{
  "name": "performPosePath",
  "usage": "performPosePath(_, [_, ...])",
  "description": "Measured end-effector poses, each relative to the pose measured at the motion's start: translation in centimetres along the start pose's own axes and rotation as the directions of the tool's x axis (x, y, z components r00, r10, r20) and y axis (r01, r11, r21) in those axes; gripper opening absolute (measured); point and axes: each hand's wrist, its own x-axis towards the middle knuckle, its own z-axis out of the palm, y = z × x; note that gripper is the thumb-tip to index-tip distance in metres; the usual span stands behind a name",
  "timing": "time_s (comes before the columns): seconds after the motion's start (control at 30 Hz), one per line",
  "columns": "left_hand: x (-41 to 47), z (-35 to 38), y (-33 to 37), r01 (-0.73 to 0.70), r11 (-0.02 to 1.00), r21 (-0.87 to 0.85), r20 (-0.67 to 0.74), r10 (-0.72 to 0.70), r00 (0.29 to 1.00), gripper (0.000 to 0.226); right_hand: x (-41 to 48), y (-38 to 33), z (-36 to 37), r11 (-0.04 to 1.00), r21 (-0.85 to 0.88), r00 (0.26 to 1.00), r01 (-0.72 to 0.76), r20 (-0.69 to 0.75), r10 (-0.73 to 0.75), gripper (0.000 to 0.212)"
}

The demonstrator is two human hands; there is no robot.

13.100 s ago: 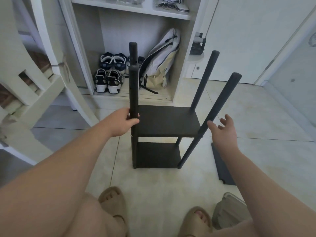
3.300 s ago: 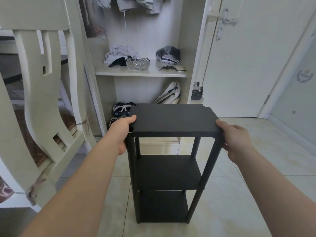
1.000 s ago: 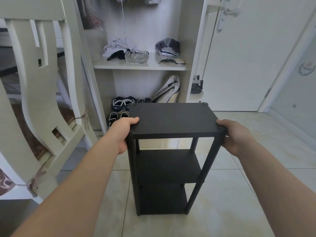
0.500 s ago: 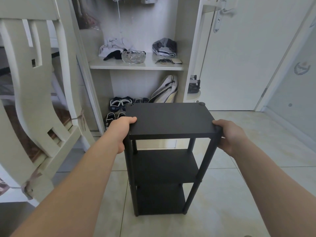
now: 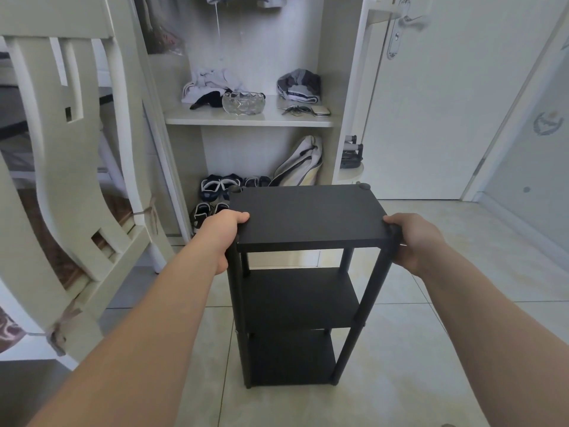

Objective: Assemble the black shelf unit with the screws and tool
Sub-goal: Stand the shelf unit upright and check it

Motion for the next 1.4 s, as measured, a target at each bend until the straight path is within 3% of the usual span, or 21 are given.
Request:
performPosePath(0.2, [-0.2, 0.5, -0.3, -0.03, 0.999, 0.016, -0.054, 0.031, 0.998, 0.019, 0.0, 0.7, -0.6, 1.0, 0.019, 1.0, -0.005, 0.031, 0.005, 0.016])
performPosePath(0.43, [0.4, 0.2, 0.3, 0.004, 1.0, 0.021, -0.026, -0.004, 1.0, 0.029, 0.3, 0.5, -0.9, 1.0, -0.021, 0.999, 0.004, 0.043, -0.003, 0.019])
performPosePath(0.83, [0.2, 0.2, 0.4, 0.02, 1.0, 0.009, -0.031, -0.02, 0.999, 0.027, 0.2, 0.2, -0.9, 0.998, -0.061, 1.0, 0.016, 0.014, -0.015, 0.021])
performPosePath(0.97, [-0.3, 0.3, -0.4, -0.054, 0.998, -0.046, -0.096, 0.049, 0.994, 0.034, -0.2, 0.9, -1.0, 0.999, -0.036, 1.0, 0.012, -0.011, -0.013, 0.025])
performPosePath(1.07, [-1.1, 0.7, -1.3, -0.228, 0.972, -0.057, -0.171, 0.216, 0.961, 0.039, -0.6, 1.4, -1.5, 1.0, -0.011, 0.999, -0.007, 0.039, 0.007, 0.027])
performPosePath(1.17, [-2.3, 1.2, -2.0, -0.308, 0.951, 0.015, -0.118, 0.308, 0.944, 0.065, -0.8, 1.6, -1.7, 1.0, 0.013, 1.0, 0.003, -0.002, -0.003, 0.023])
performPosePath(1.27, [-2.8, 0.9, -1.8, -0.186, 0.942, 0.28, -0.071, 0.214, 0.974, 0.079, -1.0, 1.5, -1.3, 0.999, 0.038, 0.999, 0.006, -0.048, -0.004, 0.019])
performPosePath(1.33, [-3.1, 0.5, -1.4, -0.116, 0.869, 0.481, -0.061, 0.165, 0.984, 0.081, -1.1, 1.6, -1.1, 0.999, 0.053, 0.998, 0.002, -0.059, 0.001, 0.015])
performPosePath(1.4, [-3.3, 0.4, -1.3, -0.125, 0.821, 0.556, -0.038, 0.176, 0.984, 0.076, -1.4, 1.5, -0.9, 0.997, 0.071, 0.997, -0.005, -0.074, 0.01, 0.01])
